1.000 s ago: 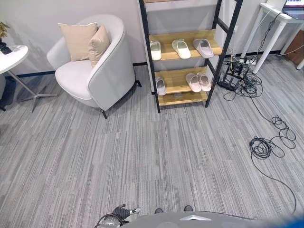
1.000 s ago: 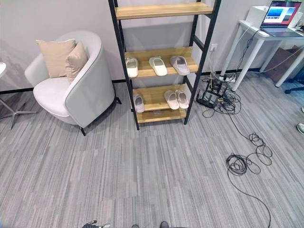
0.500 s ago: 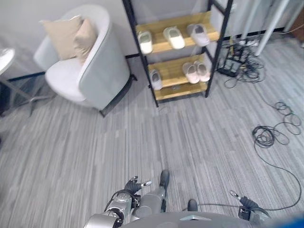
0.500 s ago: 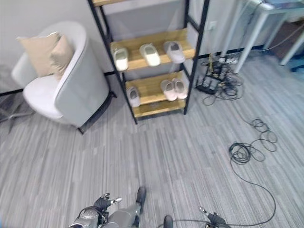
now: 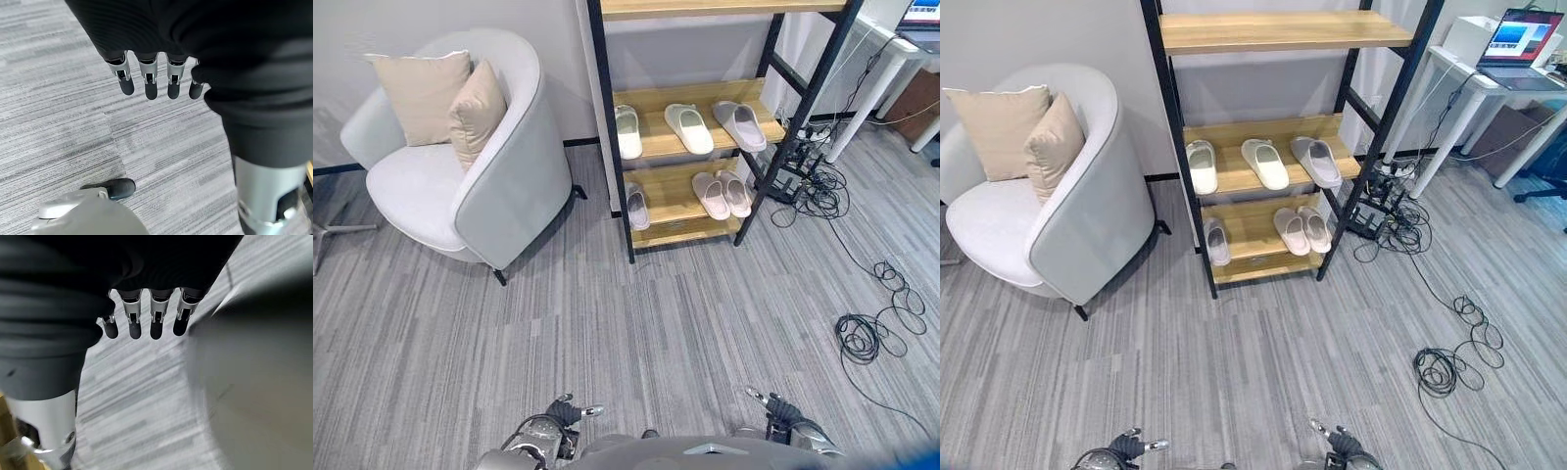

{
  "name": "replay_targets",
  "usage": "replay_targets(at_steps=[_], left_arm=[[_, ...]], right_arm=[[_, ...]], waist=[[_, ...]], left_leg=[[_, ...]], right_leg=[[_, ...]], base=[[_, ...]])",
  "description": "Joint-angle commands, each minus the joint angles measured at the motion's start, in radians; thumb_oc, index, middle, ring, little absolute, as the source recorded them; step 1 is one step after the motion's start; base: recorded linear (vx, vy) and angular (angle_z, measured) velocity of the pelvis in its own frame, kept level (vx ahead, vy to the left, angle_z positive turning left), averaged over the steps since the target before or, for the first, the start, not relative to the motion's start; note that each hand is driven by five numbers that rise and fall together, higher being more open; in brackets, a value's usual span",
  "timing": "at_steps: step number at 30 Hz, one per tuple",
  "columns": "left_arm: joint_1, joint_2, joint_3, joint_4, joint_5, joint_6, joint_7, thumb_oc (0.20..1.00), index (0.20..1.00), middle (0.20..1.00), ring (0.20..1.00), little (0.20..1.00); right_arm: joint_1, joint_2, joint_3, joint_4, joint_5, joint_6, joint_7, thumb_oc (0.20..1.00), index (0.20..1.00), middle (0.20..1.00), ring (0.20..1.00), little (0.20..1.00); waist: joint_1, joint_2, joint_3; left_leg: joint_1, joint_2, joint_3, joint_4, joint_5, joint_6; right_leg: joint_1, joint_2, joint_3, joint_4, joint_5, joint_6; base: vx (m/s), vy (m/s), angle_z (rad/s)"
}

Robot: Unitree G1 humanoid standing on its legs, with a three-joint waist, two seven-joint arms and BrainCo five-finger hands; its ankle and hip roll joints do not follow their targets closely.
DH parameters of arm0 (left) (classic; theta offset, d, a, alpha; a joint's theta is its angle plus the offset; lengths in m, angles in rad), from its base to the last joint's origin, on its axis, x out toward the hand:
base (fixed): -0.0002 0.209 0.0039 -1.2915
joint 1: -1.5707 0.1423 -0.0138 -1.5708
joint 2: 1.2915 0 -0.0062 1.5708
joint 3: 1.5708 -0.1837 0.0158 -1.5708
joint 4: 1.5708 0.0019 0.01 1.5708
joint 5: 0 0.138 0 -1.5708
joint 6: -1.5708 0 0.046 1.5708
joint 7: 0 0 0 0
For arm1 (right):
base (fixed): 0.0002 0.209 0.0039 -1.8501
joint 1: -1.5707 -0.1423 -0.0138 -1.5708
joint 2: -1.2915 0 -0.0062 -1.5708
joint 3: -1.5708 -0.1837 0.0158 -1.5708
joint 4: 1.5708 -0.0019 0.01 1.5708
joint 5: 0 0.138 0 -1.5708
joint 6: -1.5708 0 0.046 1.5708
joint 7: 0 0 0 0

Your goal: Arrange the slippers neatly on the shoe rack.

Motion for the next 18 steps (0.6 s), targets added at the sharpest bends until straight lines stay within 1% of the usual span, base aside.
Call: replay_targets(at_steps=[1,2,3,4,5,6,7,8,9,10,11,12,13,14,15,16,17,18], left_arm=[[-0.010,-0.013,0.017,0.023,0.070,-0.032,0.019,1.000,1.000,1.000,1.000,1.000],[-0.010,-0.014,0.017,0.023,0.070,-0.032,0.019,1.000,1.000,1.000,1.000,1.000],[-0.005,-0.017,0.017,0.025,0.073,-0.032,0.019,1.000,1.000,1.000,1.000,1.000],[-0.007,-0.015,0.015,0.027,0.071,-0.032,0.018,1.000,1.000,1.000,1.000,1.000],[-0.016,-0.016,0.019,0.027,0.062,-0.030,0.017,1.000,1.000,1.000,1.000,1.000],[-0.017,-0.018,0.017,0.023,0.058,-0.031,0.015,1.000,1.000,1.000,1.000,1.000],[-0.020,-0.020,0.012,0.021,0.059,-0.031,0.017,1.000,1.000,1.000,1.000,1.000],[-0.050,-0.034,-0.017,0.001,0.065,-0.031,0.024,1.000,1.000,1.000,1.000,1.000],[-0.050,-0.034,-0.017,0.001,0.065,-0.031,0.024,1.000,1.000,1.000,1.000,1.000],[-0.054,-0.045,-0.032,-0.011,0.072,-0.036,0.024,1.000,1.000,1.000,1.000,1.000],[-0.054,-0.045,-0.032,-0.012,0.072,-0.036,0.024,1.000,1.000,1.000,1.000,1.000],[-0.051,-0.052,-0.039,-0.013,0.082,-0.033,0.023,1.000,1.000,1.000,1.000,1.000],[-0.054,-0.052,-0.043,-0.014,0.084,-0.031,0.022,1.000,1.000,1.000,1.000,1.000],[-0.056,-0.048,-0.039,-0.008,0.083,-0.030,0.022,1.000,1.000,1.000,1.000,1.000],[-0.045,-0.043,-0.024,0.001,0.081,-0.028,0.021,1.000,1.000,1.000,1.000,1.000],[-0.045,-0.043,-0.024,0.001,0.081,-0.028,0.021,1.000,1.000,1.000,1.000,1.000],[-0.025,-0.034,-0.009,0.019,0.082,-0.022,0.024,1.000,1.000,1.000,1.000,1.000],[-0.003,-0.025,-0.005,0.032,0.081,-0.014,0.028,1.000,1.000,1.000,1.000,1.000]], right_arm=[[0.047,-0.044,-0.034,0.000,-0.020,0.001,-0.007,1.000,1.000,1.000,1.000,1.000],[0.047,-0.044,-0.034,0.000,-0.020,0.001,-0.007,1.000,1.000,1.000,1.000,1.000],[0.049,-0.048,-0.031,0.007,-0.021,0.000,-0.011,1.000,1.000,1.000,1.000,1.000],[0.047,-0.052,-0.031,0.009,-0.019,0.000,-0.011,1.000,1.000,1.000,1.000,1.000],[0.048,-0.065,-0.033,0.013,-0.014,-0.005,-0.015,1.000,1.000,1.000,1.000,1.000],[0.046,-0.070,-0.037,0.010,-0.008,-0.009,-0.019,1.000,1.000,1.000,1.000,1.000],[0.046,-0.076,-0.034,0.006,-0.006,-0.012,-0.023,1.000,1.000,1.000,1.000,1.000],[0.019,-0.089,-0.016,-0.031,0.002,-0.028,-0.043,1.000,1.000,1.000,1.000,1.000],[0.019,-0.089,-0.016,-0.031,0.002,-0.028,-0.043,1.000,1.000,1.000,1.000,1.000],[-0.004,-0.093,0.005,-0.071,-0.009,-0.039,-0.050,1.000,1.000,1.000,1.000,1.000],[-0.004,-0.093,0.005,-0.071,-0.009,-0.039,-0.050,1.000,1.000,1.000,1.000,1.000],[-0.028,-0.081,0.033,-0.126,-0.024,-0.039,-0.049,1.000,1.000,1.000,1.000,1.000],[-0.035,-0.079,0.037,-0.148,-0.022,-0.039,-0.051,1.000,1.000,1.000,1.000,1.000],[-0.047,-0.072,0.038,-0.182,-0.017,-0.043,-0.055,1.000,1.000,1.000,1.000,1.000],[-0.047,-0.061,0.040,-0.199,-0.019,-0.045,-0.050,1.000,1.000,1.000,1.000,1.000],[-0.046,-0.061,0.040,-0.200,-0.019,-0.045,-0.050,1.000,1.000,1.000,1.000,1.000],[-0.064,-0.040,0.060,-0.213,-0.026,-0.049,-0.049,1.000,1.000,1.000,1.000,1.000],[-0.142,-0.041,0.076,-0.207,-0.019,-0.031,-0.063,1.000,1.000,1.000,1.000,1.000]], waist=[[-0.024,0.001,0.038],[-0.024,0.002,0.038],[-0.031,-0.007,0.030],[-0.033,-0.008,0.029],[-0.036,-0.013,0.021],[-0.037,-0.014,0.019],[-0.038,-0.018,0.019],[-0.048,-0.045,0.034],[-0.048,-0.045,0.034],[-0.034,-0.063,0.034],[-0.034,-0.064,0.035],[-0.004,-0.054,0.029],[0.006,-0.052,0.032],[0.028,-0.046,0.033],[0.037,-0.041,0.021],[0.038,-0.041,0.023],[0.048,-0.036,0.006],[0.061,-0.044,-0.014]], left_leg=[[-0.001,0.114,-0.114,-0.020,0.034,-0.129],[0.000,0.115,-0.115,-0.020,0.033,-0.129],[0.009,0.131,-0.143,-0.021,0.041,-0.137],[0.010,0.138,-0.154,-0.017,0.047,-0.142],[0.002,0.164,-0.171,0.000,0.073,-0.157],[-0.010,0.173,-0.176,0.016,0.073,-0.163],[-0.026,0.186,-0.167,0.037,0.086,-0.170],[-0.117,0.226,-0.051,0.181,0.124,-0.167],[-0.117,0.226,-0.051,0.181,0.123,-0.167],[-0.161,0.187,0.008,0.140,0.068,-0.158],[-0.158,0.186,0.008,0.140,0.067,-0.157],[-0.253,0.127,0.062,0.026,0.113,-0.161],[-0.290,0.114,0.087,0.012,0.130,-0.165],[-0.331,0.111,0.119,-0.004,0.153,-0.170],[-0.302,0.114,0.105,-0.042,0.161,-0.166],[-0.296,0.114,0.106,-0.047,0.163,-0.166],[-0.271,0.108,0.071,-0.053,0.174,-0.158],[-0.240,0.101,0.070,-0.061,0.169,-0.145]], right_leg=[[0.071,0.042,0.077,-0.041,0.202,0.008],[0.073,0.042,0.076,-0.041,0.202,0.008],[0.089,0.092,0.115,-0.060,0.146,0.001],[0.089,0.110,0.122,-0.055,0.132,-0.004],[0.099,0.143,0.107,-0.065,0.105,-0.021],[0.112,0.149,0.093,-0.080,0.092,-0.032],[0.123,0.153,0.079,-0.087,0.085,-0.043],[0.157,0.149,0.034,-0.098,0.079,-0.069],[0.158,0.149,0.034,-0.098,0.079,-0.069],[0.190,0.143,0.018,-0.124,0.075,-0.066],[0.192,0.142,0.018,-0.125,0.074,-0.065],[0.245,0.160,-0.001,-0.161,0.061,-0.067],[0.265,0.168,0.001,-0.172,0.057,-0.069],[0.292,0.181,0.009,-0.178,0.048,-0.066],[0.298,0.185,0.017,-0.172,0.046,-0.061],[0.301,0.184,0.018,-0.172,0.046,-0.061],[0.314,0.180,0.028,-0.156,0.035,-0.057],[0.323,0.166,0.027,-0.137,0.038,-0.053]], base=[[0.32,-0.243,0.60],[0.38,-0.355,0.51],[0.18,-0.231,0.55],[0.29,-0.447,0.41],[0.18,-0.342,0.27],[0.18,-0.379,0.11],[0.15,-0.391,0.60],[0.12,-0.323,0.85],[0.20,-0.341,1.05],[0.12,-0.109,0.70],[0.29,-0.117,0.55],[0.20,-0.004,0.17],[0.31,0.046,0.35],[0.24,0.104,0.25],[0.20,0.101,0.12],[0.27,0.167,-0.42],[0.32,0.213,-0.51],[0.39,0.282,-0.59]])
